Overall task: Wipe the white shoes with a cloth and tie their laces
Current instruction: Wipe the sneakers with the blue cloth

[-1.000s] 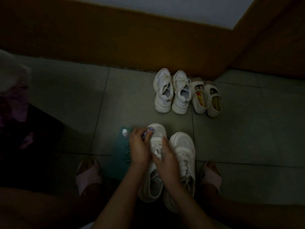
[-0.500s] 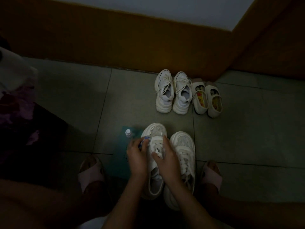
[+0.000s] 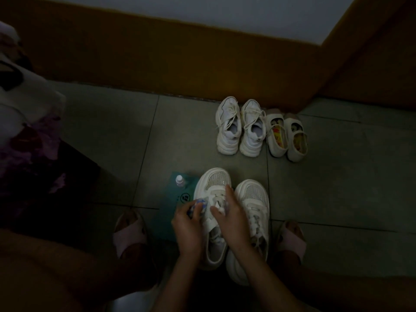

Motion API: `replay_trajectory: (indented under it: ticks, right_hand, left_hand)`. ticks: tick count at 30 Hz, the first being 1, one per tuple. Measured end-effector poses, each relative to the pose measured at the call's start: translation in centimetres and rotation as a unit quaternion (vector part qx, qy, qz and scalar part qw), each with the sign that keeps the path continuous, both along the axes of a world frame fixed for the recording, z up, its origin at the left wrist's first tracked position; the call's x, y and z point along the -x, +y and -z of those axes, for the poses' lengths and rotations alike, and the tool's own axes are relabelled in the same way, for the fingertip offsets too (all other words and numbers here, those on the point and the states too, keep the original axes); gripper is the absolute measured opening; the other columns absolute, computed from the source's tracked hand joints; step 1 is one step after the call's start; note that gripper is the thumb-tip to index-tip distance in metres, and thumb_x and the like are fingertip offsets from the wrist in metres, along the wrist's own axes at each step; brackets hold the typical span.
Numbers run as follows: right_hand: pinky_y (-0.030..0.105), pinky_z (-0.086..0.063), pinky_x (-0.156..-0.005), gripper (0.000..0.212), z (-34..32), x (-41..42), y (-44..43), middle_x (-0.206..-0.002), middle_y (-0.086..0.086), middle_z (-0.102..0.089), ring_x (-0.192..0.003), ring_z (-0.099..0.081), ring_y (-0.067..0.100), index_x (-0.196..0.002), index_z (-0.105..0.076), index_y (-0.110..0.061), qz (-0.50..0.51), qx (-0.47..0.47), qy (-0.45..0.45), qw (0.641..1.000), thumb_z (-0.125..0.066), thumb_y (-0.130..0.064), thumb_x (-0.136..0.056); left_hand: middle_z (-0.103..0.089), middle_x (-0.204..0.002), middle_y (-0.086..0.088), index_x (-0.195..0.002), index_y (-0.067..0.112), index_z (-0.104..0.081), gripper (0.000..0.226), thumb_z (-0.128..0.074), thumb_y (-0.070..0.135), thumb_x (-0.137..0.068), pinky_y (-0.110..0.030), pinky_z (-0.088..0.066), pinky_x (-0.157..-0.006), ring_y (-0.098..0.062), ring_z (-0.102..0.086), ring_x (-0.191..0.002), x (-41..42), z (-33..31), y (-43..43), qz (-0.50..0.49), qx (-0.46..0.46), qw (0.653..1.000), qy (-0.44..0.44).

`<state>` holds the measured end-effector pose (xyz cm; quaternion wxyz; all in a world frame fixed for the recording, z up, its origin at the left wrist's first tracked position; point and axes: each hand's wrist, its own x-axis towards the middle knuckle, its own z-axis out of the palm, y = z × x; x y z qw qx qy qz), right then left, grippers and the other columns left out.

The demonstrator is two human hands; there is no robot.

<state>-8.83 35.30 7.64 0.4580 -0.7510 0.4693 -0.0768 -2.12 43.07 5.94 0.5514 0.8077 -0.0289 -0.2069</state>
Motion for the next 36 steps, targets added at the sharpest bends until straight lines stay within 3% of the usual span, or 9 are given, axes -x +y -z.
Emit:
replay_trajectory:
  ticks: [5,8,11,13,16,23,28,32,36]
  right_hand:
    - [0.031,-0.039,-0.106,0.067,0.3,0.1,0.0,-0.146,0.004,-0.042,-0.13,-0.045,0.016,-0.148,-0.023,-0.02,-0.007,0.028,0.021,0.999,-0.057,-0.024,-0.09]
    - [0.028,-0.038,-0.106,0.069,0.2,0.1,-0.1,-0.147,0.002,-0.04,-0.131,-0.044,0.015,-0.148,-0.022,-0.021,-0.013,0.019,0.023,0.999,-0.059,-0.026,-0.09]
    - [0.021,-0.034,-0.106,0.072,0.3,0.2,-0.2,-0.151,0.0,-0.035,-0.134,-0.039,0.012,-0.149,-0.02,-0.02,-0.012,0.011,0.026,1.0,-0.06,-0.027,-0.089]
    - [0.027,-0.035,-0.109,0.072,0.5,0.1,-0.2,-0.15,0.001,-0.035,-0.134,-0.039,0.014,-0.149,-0.02,-0.021,-0.01,0.018,0.03,0.999,-0.059,-0.029,-0.089]
    - [0.036,-0.037,-0.108,0.072,0.8,0.1,-0.2,-0.149,0.003,-0.037,-0.134,-0.04,0.018,-0.149,-0.02,-0.023,-0.013,0.029,0.041,0.999,-0.055,-0.034,-0.088]
    - [0.027,-0.034,-0.108,0.071,0.3,0.1,-0.2,-0.15,0.001,-0.035,-0.133,-0.039,0.016,-0.149,-0.02,-0.023,-0.009,0.02,0.034,0.999,-0.058,-0.027,-0.089]
    - [0.033,-0.038,-0.107,0.066,0.5,0.0,0.0,-0.147,0.005,-0.04,-0.13,-0.043,0.018,-0.149,-0.023,-0.021,0.0,0.027,0.035,0.999,-0.054,-0.029,-0.091]
    - [0.029,-0.036,-0.108,0.065,0.2,0.0,0.0,-0.147,0.004,-0.039,-0.132,-0.041,0.018,-0.148,-0.024,-0.02,0.009,0.005,0.021,1.0,-0.054,-0.027,-0.092]
    - [0.033,-0.036,-0.109,0.066,0.2,0.0,0.0,-0.147,0.004,-0.04,-0.133,-0.041,0.018,-0.148,-0.024,-0.02,0.014,0.002,0.006,1.0,-0.056,-0.029,-0.09]
  left_hand:
    - [-0.069,-0.075,0.0,-0.079,0.012,-0.069,0.012,-0.061,0.017,-0.088,-0.015,-0.045,-0.065,-0.009,-0.064,-0.072,-3.0,-3.5,-5.2,0.04,0.069,0.996,-0.034]
    - [-0.069,-0.077,-0.002,-0.082,0.008,-0.07,0.016,-0.063,0.022,-0.087,-0.023,-0.051,-0.069,-0.007,-0.065,-0.072,-6.6,-4.1,-9.3,0.101,0.081,0.991,-0.045]
    - [-0.071,-0.082,-0.008,-0.089,0.007,-0.071,0.015,-0.066,0.02,-0.083,-0.037,-0.056,-0.076,-0.017,-0.067,-0.075,-9.2,-2.6,-11.5,0.203,0.044,0.978,-0.017]
    - [-0.07,-0.081,-0.009,-0.091,0.005,-0.071,0.012,-0.067,0.014,-0.083,-0.036,-0.054,-0.077,-0.013,-0.066,-0.073,-9.3,-1.9,-12.0,0.292,0.017,0.956,0.007]
    - [-0.072,-0.093,-0.01,-0.091,0.008,-0.074,0.02,-0.069,0.023,-0.079,-0.036,-0.051,-0.084,-0.021,-0.067,-0.088,-8.5,-1.0,-11.5,0.369,-0.043,0.927,-0.045]
    - [-0.07,-0.096,-0.01,-0.092,0.008,-0.075,0.015,-0.065,0.018,-0.085,-0.032,-0.046,-0.084,-0.022,-0.063,-0.091,-8.2,-0.5,-10.0,0.308,-0.03,0.946,-0.095]
    - [-0.067,-0.092,-0.015,-0.094,0.002,-0.071,0.019,-0.059,0.016,-0.089,-0.031,-0.039,-0.079,-0.027,-0.058,-0.087,-6.6,0.0,-8.5,0.246,-0.055,0.954,-0.161]
    - [-0.066,-0.093,-0.014,-0.093,0.002,-0.07,0.018,-0.059,0.017,-0.089,-0.038,-0.043,-0.082,-0.027,-0.057,-0.088,-6.0,0.0,-7.8,0.226,-0.059,0.958,-0.164]
    - [-0.064,-0.092,-0.013,-0.092,0.003,-0.069,0.015,-0.059,0.014,-0.089,-0.031,-0.042,-0.082,-0.023,-0.056,-0.089,-4.9,-0.2,-6.1,0.186,-0.044,0.97,-0.15]
